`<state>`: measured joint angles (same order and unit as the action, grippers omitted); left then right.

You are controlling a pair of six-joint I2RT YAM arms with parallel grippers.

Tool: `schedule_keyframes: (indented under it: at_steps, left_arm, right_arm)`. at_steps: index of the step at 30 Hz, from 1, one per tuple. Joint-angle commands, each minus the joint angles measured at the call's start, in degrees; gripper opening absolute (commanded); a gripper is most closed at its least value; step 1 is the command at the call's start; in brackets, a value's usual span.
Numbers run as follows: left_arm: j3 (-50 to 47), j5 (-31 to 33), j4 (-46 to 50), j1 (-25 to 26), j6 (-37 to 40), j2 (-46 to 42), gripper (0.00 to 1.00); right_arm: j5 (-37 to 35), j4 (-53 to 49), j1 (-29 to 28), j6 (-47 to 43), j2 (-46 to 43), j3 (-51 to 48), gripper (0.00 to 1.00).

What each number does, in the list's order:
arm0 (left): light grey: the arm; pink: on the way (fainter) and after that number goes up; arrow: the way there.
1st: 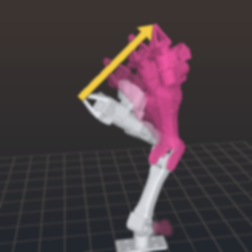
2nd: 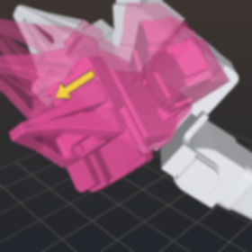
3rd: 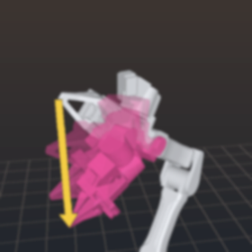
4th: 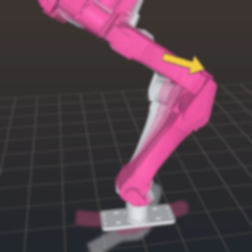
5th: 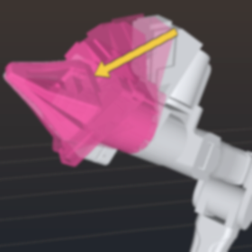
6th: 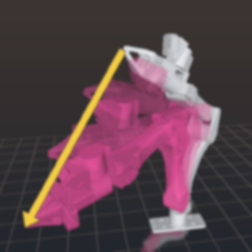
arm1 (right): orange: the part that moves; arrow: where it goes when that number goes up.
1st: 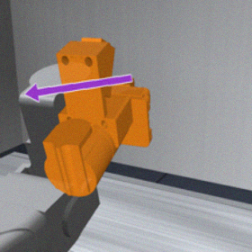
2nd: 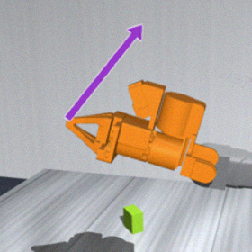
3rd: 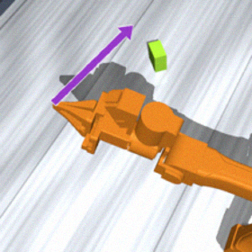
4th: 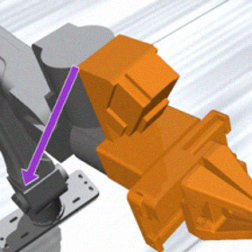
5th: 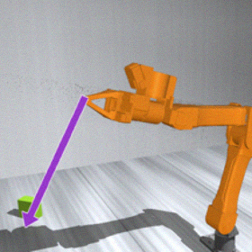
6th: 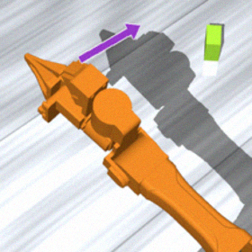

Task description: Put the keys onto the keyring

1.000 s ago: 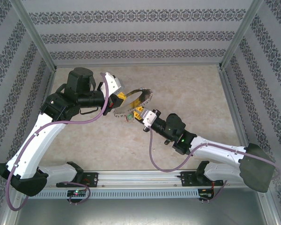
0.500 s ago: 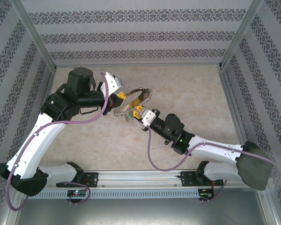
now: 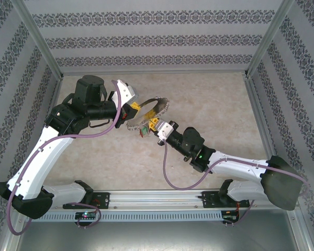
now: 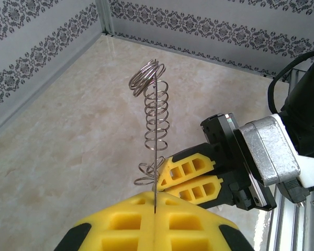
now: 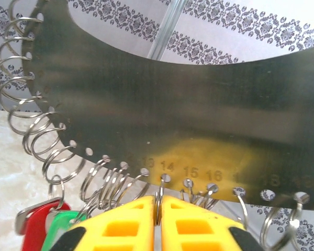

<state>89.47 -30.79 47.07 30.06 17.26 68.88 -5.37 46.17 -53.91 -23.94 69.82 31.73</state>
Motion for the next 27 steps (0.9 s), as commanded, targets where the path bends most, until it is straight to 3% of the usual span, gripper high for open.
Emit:
schedule_keyframes:
  at_steps: [1, 5, 11, 19, 21, 27]
  left_arm:
    - [0.5, 0.1, -3.7, 1.0, -2.5, -0.7, 0.00]
    - [0.1, 1.1, -4.8, 1.0, -4.2, -0.9, 0.00]
    - [-0.9, 7.0, -6.9, 0.9, -12.3, 0.4, 0.00]
    - [-8.0, 12.3, -12.9, -1.3, -28.3, 1.5, 0.05]
    - [-12.1, 12.6, -16.3, -2.2, -33.7, 1.2, 0.12]
    - [-23.1, 9.4, -26.8, -3.3, -46.5, 1.8, 0.20]
  right_arm:
    - [-1.7, 2.1, -0.7, 0.6, 0.4, 1.0, 0.08]
    - [-2.9, 1.2, -0.8, 0.7, 0.2, 0.8, 0.00]
    - [-2.5, -3.2, -0.4, 1.4, -1.0, 1.1, 0.00]
    - [7.8, -17.2, 5.1, 9.7, -4.1, 2.9, 0.00]
    - [10.8, -20.6, 6.6, 11.4, -4.7, 3.4, 0.00]
    - [17.9, -26.9, 9.6, 15.0, -5.0, 4.7, 0.00]
